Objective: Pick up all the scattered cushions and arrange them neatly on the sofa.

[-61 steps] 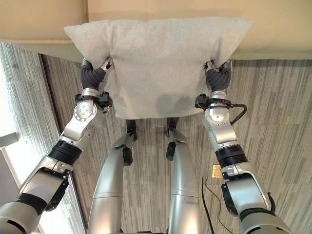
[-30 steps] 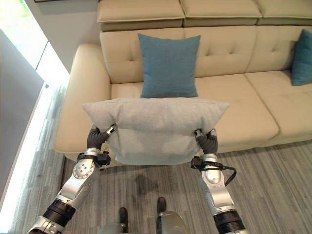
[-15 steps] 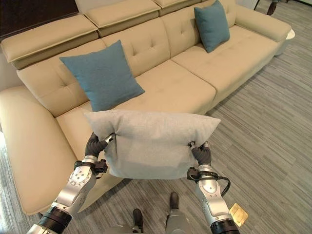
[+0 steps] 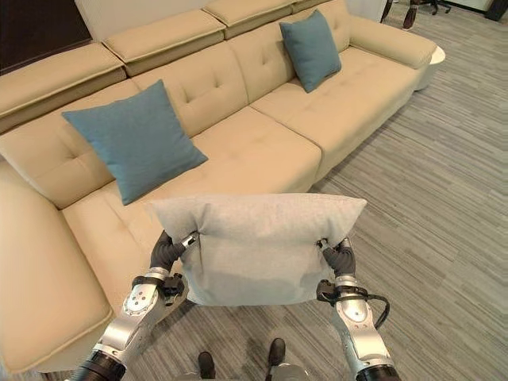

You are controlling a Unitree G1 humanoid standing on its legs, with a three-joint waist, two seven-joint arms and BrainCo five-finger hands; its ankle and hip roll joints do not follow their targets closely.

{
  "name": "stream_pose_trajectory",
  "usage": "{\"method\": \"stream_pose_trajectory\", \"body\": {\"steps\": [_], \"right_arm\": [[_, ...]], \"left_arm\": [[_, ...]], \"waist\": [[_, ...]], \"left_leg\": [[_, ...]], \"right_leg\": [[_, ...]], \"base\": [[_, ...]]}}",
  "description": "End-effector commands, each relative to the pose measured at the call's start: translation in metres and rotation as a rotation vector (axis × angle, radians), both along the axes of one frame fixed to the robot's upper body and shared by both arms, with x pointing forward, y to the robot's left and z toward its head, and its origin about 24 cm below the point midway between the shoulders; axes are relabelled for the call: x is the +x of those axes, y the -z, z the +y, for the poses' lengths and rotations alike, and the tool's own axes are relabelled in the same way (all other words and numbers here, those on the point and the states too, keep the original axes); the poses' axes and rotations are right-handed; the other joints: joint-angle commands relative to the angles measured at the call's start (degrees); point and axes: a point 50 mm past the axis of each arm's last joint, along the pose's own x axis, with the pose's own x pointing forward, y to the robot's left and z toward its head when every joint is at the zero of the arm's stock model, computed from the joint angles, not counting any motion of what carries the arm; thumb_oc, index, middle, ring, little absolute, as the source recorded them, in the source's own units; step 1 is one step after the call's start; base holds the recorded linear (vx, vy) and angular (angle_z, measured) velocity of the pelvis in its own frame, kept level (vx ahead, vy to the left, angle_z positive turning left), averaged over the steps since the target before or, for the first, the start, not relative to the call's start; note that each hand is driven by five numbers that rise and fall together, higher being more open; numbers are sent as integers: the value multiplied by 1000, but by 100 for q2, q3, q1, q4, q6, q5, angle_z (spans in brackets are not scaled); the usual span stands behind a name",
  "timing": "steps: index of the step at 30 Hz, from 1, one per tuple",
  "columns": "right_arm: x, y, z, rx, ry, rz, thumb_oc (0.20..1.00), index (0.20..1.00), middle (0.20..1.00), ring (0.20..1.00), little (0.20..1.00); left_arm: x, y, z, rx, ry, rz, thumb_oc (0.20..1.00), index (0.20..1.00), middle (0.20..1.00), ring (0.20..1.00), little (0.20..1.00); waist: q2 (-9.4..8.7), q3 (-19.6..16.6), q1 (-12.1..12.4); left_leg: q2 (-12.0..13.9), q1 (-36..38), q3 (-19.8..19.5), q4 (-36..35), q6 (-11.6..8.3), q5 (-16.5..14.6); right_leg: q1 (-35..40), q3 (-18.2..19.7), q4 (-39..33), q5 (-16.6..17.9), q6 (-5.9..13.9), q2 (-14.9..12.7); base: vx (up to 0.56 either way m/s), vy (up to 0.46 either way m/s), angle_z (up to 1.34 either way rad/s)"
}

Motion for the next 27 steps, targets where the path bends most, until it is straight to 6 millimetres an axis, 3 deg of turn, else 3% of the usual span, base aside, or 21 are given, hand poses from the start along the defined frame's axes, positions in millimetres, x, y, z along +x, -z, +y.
{"method": "stream_pose_trajectory", "body": {"steps": [1, 3, 5, 6, 9, 13, 15, 17, 19, 21, 23, 24, 27], "right_arm": [[18, -45, 30, 64, -130, -247, 200, 200, 200, 200, 200], [20, -49, 31, 59, -136, -261, 200, 200, 200, 200, 200], [21, -50, 31, 51, -135, -267, 200, 200, 200, 200, 200], [25, -52, 31, 46, -126, -273, 200, 200, 200, 200, 200], [26, -51, 36, 43, -145, -265, 200, 200, 200, 200, 200], [27, -48, 48, 47, -201, -247, 200, 200, 200, 200, 200], [29, -48, 55, 43, -240, -241, 200, 200, 200, 200, 200], [28, -46, 57, 45, -245, -235, 200, 200, 200, 200, 200], [29, -48, 58, 38, -254, -241, 200, 200, 200, 200, 200], [30, -51, 55, 36, -248, -253, 200, 200, 200, 200, 200], [31, -53, 54, 25, -243, -262, 200, 200, 200, 200, 200], [30, -53, 51, 11, -239, -264, 200, 200, 200, 200, 200], [28, -52, 47, 6, -230, -261, 200, 200, 200, 200, 200]], "left_arm": [[20, -50, -22, -62, 116, -240, 200, 200, 200, 200, 200], [21, -51, -24, -58, 122, -246, 200, 200, 200, 200, 200], [21, -52, -26, -50, 126, -247, 200, 200, 200, 200, 200], [23, -56, -25, -47, 125, -263, 200, 200, 200, 200, 200], [22, -53, -23, -49, 121, -252, 200, 200, 200, 200, 200], [17, -47, -15, -55, 96, -229, 200, 200, 200, 200, 200], [15, -44, -8, -46, 75, -216, 200, 200, 200, 200, 200], [15, -45, -4, -36, 62, -221, 200, 200, 200, 200, 200], [15, -47, -5, -42, 66, -235, 200, 200, 200, 200, 200], [16, -48, -6, -52, 63, -234, 200, 200, 200, 200, 200], [19, -50, -8, -55, 70, -247, 200, 200, 200, 200, 200], [19, -49, -12, -51, 86, -248, 200, 200, 200, 200, 200], [20, -50, -15, -83, 87, -248, 200, 200, 200, 200, 200]], "waist": [[-441, -33, 73], [-474, -39, 131], [-453, -54, 193], [-404, 2, 326], [-309, -74, 349], [-208, -152, 483], [-111, -91, 487], [-73, -43, 473], [-76, -65, 416], [-126, -52, 333], [-156, -31, 235], [-213, -85, 216], [-248, -154, 166]], "left_leg": [[-422, -499, -695, 1652, -83, -882], [-715, -744, -995, 1383, 17, -964], [-910, -953, -1136, 1006, 26, -666], [-1055, -1291, -1306, 865, -45, -360], [-1047, -882, -1364, 524, 39, -420], [-930, -365, -926, 305, 224, -619], [-819, -61, -690, 200, 396, -720], [-811, 81, -609, 94, 444, -781], [-834, 294, -515, -108, 435, -863], [-902, 485, -559, -223, 400, -937], [-899, 629, -692, -282, 322, -1027], [-907, 734, -740, -172, 265, -1219], [-733, 681, -739, 435, 48, -1375]], "right_leg": [[198, 543, 209, -473, 202, -107], [222, 694, 201, -483, 222, -43], [316, 826, 176, -499, 234, 45], [416, 1109, 186, -560, 192, 196], [492, 1343, 322, -699, 195, 229], [410, 1398, 914, -871, 379, 28], [-34, 1336, 1965, -826, 639, -106], [-347, 1163, 2245, -660, 745, -239], [-567, 806, 1638, -505, 676, -438], [-832, 720, 788, -147, 697, -378], [-921, 698, 387, 71, 771, -388], [-756, 678, 289, 142, 714, -395], [-494, 609, 341, 64, 589, -355]], "base": [[47, -156, -6], [112, -84, -4], [178, -21, -62], [221, 43, -57], [217, 122, -88], [186, 170, -151], [165, 137, -97], [105, 71, -30], [230, -41, -25], [321, -138, -35], [358, -242, 14], [357, -289, 53], [259, -258, 74]]}}
